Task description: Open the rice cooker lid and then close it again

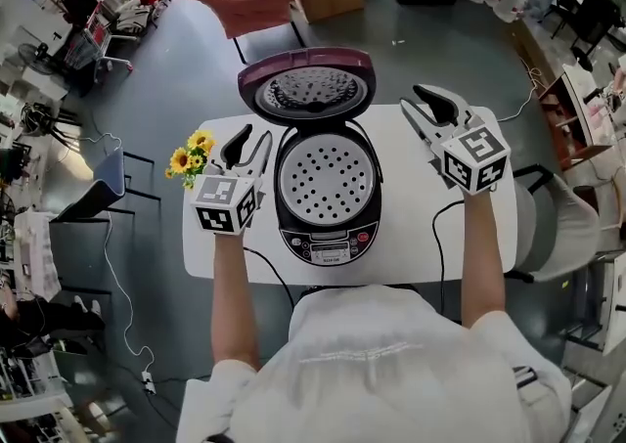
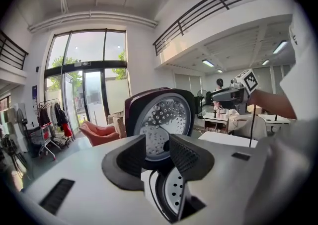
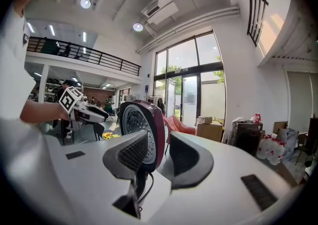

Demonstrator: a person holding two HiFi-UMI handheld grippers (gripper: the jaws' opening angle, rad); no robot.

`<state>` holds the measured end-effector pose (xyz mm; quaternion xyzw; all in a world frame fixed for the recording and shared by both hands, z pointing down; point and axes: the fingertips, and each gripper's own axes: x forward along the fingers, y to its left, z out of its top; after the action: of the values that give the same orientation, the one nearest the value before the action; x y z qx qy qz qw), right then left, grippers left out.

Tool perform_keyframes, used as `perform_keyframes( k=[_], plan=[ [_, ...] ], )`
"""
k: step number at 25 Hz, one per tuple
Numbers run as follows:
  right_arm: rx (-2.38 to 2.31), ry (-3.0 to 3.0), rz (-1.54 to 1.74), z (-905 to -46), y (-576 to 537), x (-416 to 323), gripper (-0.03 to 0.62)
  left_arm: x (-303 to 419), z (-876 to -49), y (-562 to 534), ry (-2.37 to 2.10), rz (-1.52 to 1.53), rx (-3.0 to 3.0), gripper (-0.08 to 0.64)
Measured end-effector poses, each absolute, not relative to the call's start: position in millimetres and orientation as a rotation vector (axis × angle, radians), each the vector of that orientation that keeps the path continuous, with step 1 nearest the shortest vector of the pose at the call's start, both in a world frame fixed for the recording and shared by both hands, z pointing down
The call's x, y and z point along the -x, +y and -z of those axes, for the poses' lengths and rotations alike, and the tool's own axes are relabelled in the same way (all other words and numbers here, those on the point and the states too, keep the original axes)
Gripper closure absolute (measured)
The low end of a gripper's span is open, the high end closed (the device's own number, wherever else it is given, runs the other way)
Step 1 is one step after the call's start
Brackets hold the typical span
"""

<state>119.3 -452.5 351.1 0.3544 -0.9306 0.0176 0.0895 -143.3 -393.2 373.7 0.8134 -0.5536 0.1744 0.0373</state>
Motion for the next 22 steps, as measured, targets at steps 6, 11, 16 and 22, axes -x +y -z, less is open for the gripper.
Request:
perform_keyframes(
  k=[6,11,16,22],
  plan=[
    [-1.050,-2.736,-0.055,-345,-472,-89,0.437,164,-358,-426,-1.610,-0.458,-2.579,0.399],
    [-0.996,-2.729,-0.002,-336,-482,-70,0.437,166,-347,-445,-1.493,-0.463,-2.690,0.387],
    [-0.943,-2.689,0.021,-336,-494,-59,0.434,172,-343,-456,-1.435,-0.460,-2.729,0.382],
    [-0.888,-2.702,0.007,-338,-502,-54,0.426,166,-335,-465,-1.363,-0.465,-2.807,0.373]
  ],
)
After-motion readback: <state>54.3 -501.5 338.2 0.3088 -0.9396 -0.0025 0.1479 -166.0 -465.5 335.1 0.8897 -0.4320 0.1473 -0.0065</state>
